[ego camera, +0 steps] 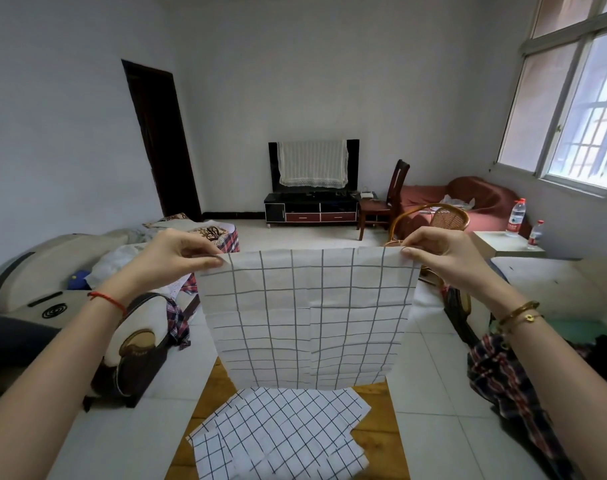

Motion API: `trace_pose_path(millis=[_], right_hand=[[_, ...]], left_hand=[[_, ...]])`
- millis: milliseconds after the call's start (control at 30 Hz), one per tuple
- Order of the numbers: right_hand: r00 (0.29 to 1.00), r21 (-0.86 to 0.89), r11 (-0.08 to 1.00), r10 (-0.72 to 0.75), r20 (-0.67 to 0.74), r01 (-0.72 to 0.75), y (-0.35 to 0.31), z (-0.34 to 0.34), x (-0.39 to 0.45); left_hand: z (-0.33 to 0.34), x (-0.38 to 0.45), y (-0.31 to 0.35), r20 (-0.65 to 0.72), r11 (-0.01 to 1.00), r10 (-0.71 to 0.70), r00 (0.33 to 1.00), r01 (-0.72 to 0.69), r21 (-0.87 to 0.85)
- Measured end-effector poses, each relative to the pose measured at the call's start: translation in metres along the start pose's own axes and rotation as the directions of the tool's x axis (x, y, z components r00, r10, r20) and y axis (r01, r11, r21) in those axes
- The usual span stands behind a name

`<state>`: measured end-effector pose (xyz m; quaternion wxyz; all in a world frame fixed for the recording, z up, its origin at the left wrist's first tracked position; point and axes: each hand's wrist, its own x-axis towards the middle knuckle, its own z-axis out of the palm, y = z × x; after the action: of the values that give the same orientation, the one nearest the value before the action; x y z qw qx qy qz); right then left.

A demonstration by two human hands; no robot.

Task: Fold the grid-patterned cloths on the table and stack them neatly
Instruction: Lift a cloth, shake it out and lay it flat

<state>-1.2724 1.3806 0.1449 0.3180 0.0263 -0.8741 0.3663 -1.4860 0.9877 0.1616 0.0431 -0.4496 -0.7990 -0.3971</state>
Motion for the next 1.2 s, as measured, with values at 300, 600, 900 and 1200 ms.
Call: trace_pose_path(millis=[300, 600, 900, 1200], right_hand=[[0.994, 0.056, 0.994, 0.088, 0.071, -0.092, 0.036, 0.023, 0.013], [0.948, -0.034, 0.952, 0.308, 0.086, -0.306, 0.113, 0.083, 0.020], [0.839, -0.090, 0.839, 0.542, 0.057, -0.536, 0.194, 0.158, 0.010], [0.715, -0.133, 0.709, 0.699, -0.002, -0.693, 0.268, 0.224, -0.004]], left_hand=[[0.018, 0.013, -0.033, -0.006, 0.990, -0.112, 0.994, 0.112, 0.083], [0.075, 0.036, -0.103, 0.046, 0.973, -0.226, 0.973, 0.224, 0.048], [0.143, 0.056, -0.198, 0.112, 0.951, -0.307, 0.945, 0.302, 0.062], [0.207, 0.057, -0.272, 0.135, 0.887, -0.459, 0.878, 0.462, 0.013]])
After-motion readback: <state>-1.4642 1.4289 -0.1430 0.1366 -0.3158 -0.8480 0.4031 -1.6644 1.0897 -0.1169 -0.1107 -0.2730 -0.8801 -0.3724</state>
